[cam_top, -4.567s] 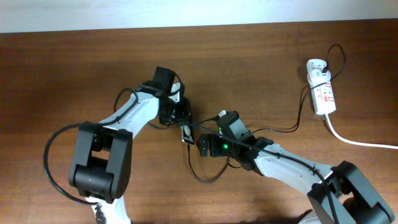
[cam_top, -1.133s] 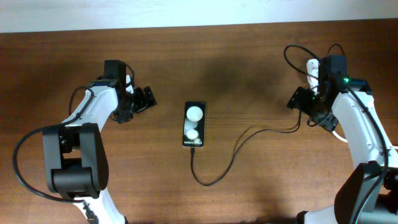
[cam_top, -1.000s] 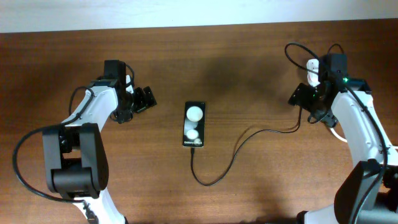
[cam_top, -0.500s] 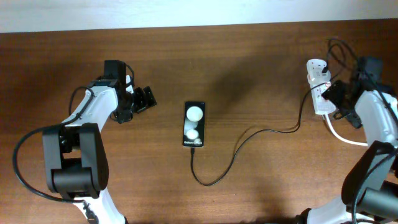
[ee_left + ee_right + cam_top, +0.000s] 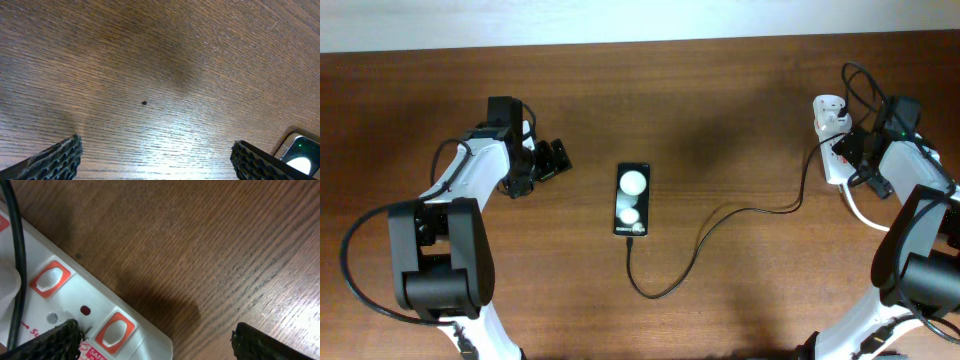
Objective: Plug charger to phone and switch on socket
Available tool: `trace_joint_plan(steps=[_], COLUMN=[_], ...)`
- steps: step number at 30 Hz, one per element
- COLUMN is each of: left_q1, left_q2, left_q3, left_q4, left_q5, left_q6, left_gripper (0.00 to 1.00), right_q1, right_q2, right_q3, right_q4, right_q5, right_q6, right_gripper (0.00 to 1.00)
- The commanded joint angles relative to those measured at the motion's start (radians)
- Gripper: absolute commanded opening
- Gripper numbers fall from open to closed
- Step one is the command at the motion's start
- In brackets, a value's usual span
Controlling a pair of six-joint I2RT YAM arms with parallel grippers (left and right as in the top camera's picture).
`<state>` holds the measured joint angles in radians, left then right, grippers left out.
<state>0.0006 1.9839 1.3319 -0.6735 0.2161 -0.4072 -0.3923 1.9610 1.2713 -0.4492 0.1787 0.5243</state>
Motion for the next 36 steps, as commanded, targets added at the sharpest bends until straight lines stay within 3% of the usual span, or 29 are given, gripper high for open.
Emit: trace_joint_plan(steps=[1, 14, 19, 36], left_q1=[0.002, 0.002, 0.002, 0.002], left_q2=[-0.019, -0.019, -0.019, -0.019], left_q3=[0.015, 0.015, 0.015, 0.015], left_q4=[-0.002, -0.002, -0.002, -0.002], left_q5=[-0.004, -0.004, -0.004, -0.004], left_q6=[0.007, 0.007, 0.007, 0.007], left_gripper=[0.99, 0.99, 0.99, 0.99], right_q1=[-0.003, -0.003, -0.027, -0.047], right_q2=[0.028, 0.028, 0.029, 0.093], right_q3=[-0.005, -0.005, -0.005, -0.005], right_q4=[0.030, 0.178, 0.167, 0.213], right_q5=[-0.003, -0.025, -0.048, -0.168], right_q6=[0.003, 0.009, 0.132, 0.108], right_gripper=[0.98, 0.99, 0.99, 0.99])
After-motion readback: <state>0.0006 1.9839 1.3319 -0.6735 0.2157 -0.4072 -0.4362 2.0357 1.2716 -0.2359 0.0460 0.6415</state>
